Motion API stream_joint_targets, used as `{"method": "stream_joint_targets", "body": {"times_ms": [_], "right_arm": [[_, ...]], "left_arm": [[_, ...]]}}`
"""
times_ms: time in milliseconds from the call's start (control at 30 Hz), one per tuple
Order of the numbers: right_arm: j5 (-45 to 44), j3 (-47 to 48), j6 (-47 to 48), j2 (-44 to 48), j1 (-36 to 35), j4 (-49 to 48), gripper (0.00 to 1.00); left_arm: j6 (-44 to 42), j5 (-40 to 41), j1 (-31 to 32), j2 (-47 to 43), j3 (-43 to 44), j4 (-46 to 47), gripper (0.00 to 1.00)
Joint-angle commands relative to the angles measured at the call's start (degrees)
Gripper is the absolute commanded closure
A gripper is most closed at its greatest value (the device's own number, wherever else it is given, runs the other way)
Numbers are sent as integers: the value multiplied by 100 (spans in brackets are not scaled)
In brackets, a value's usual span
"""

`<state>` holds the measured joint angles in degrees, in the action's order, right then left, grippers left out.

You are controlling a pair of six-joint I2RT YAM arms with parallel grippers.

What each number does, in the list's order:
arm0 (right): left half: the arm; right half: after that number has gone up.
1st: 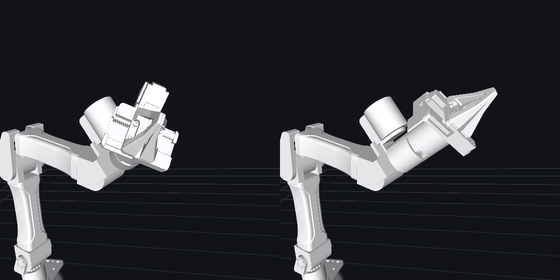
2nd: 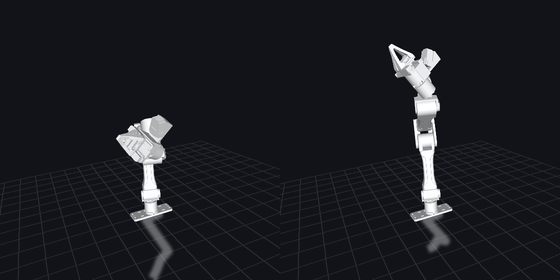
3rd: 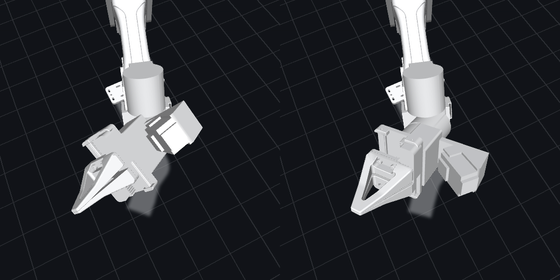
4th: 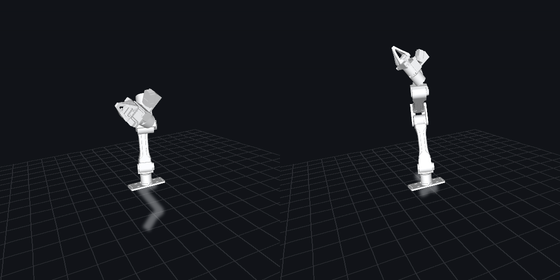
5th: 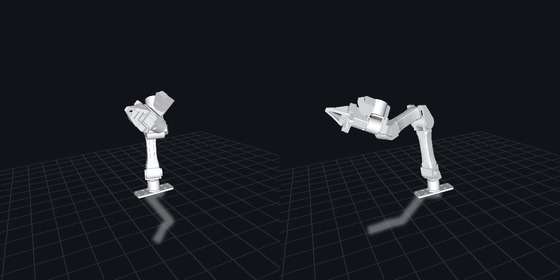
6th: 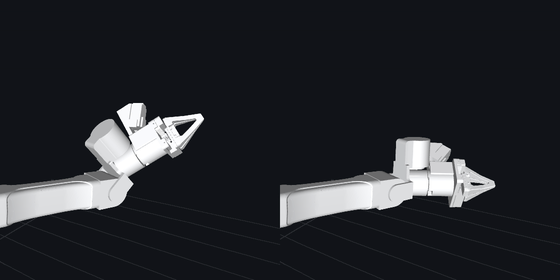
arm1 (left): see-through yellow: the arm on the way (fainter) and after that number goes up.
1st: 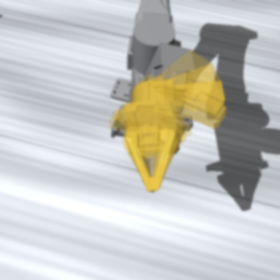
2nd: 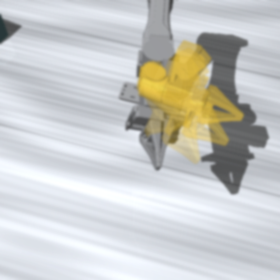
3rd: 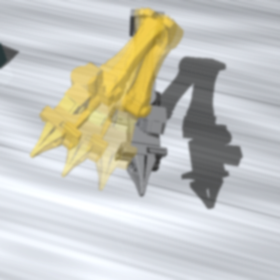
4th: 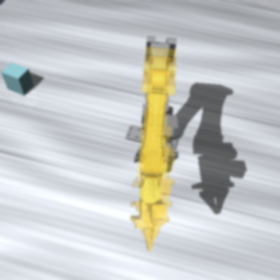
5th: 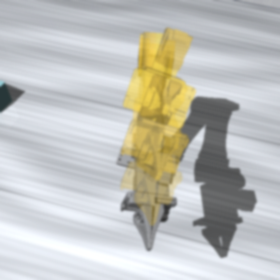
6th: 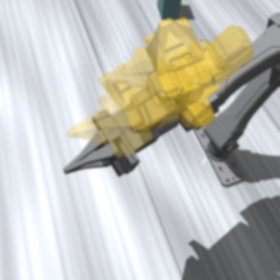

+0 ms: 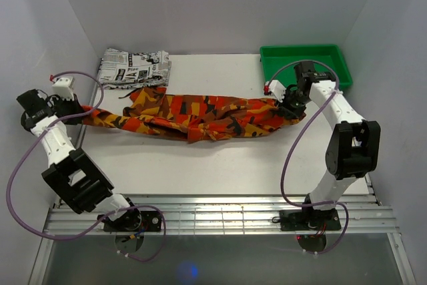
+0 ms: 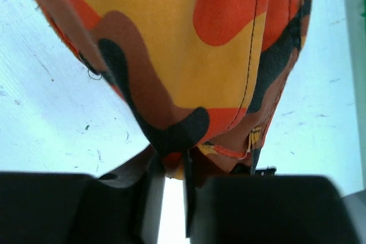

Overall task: Fold and stack the trousers
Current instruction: Flatten the trousers out

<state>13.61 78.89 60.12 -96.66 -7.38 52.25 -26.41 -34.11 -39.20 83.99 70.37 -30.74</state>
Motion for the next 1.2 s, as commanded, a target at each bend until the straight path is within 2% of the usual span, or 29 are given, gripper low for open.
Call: {"method": "stream_joint_targets", "body": {"times_ms": [0, 33, 67, 100, 133, 167, 233, 367, 467, 533, 567, 633, 700, 833, 1000, 1033, 1167], "right_arm": [[168, 880, 238, -212, 61, 655, 77], [204, 1013, 55, -343, 61, 716, 69], [282, 1145, -34, -379, 61, 743, 47], [353, 1416, -122, -406, 61, 752, 35], [440, 1558, -314, -423, 61, 813, 19], [624, 1698, -421, -424, 52, 831, 10], [766, 2084, -606, -389, -62, 874, 10], [1134, 2446, -1176, -301, -439, 1093, 7], [1258, 2220, -1501, -187, -1315, 1069, 0], [1189, 1938, -1678, -186, -1704, 850, 1], [1049, 1650, -1783, -195, -1871, 709, 5], [899, 1393, -2011, -309, -2267, 235, 6], [644, 1147, -2153, -449, -2486, -134, 6], [310, 1120, -2171, -1028, -2672, -136, 7], [-340, 462, -1952, -1197, -2778, -443, 12], [-515, 165, -1908, -1162, -2778, -522, 14], [-666, -356, -1793, -987, -2769, -821, 37]], "left_arm": [[-2082, -2238, -237, -365, 38, -1636, 93], [-2426, -2345, -228, -383, 21, -1985, 84], [-2839, -2363, -228, -418, -14, -2415, 63], [-2930, -2311, -237, -488, -75, -2532, 41], [-2931, -2250, -237, -523, -93, -2594, 18], [-2931, -2197, -246, -532, -102, -2734, 17], [-2896, -2231, -360, -445, 72, -2945, 17], [-2992, -2793, -711, 55, 644, -4076, 17], [-3431, -2953, -695, 546, 1022, -4763, 16], [-3318, -2761, -563, 785, 1136, -4766, 13], [-3300, -2646, -510, 1030, 1224, -4713, 12], [-3047, -2409, -317, 1198, 1207, -4503, 11], [-2730, -1865, 15, 1304, 1016, -3977, 9], [-2203, -521, 746, 1392, 505, -3001, 9], [-1245, 726, 800, 1866, 618, -2104, 9], [-1139, 939, 800, 1928, 601, -1946, 8], [-840, 1546, 844, 2227, 645, -1628, 7]]}}
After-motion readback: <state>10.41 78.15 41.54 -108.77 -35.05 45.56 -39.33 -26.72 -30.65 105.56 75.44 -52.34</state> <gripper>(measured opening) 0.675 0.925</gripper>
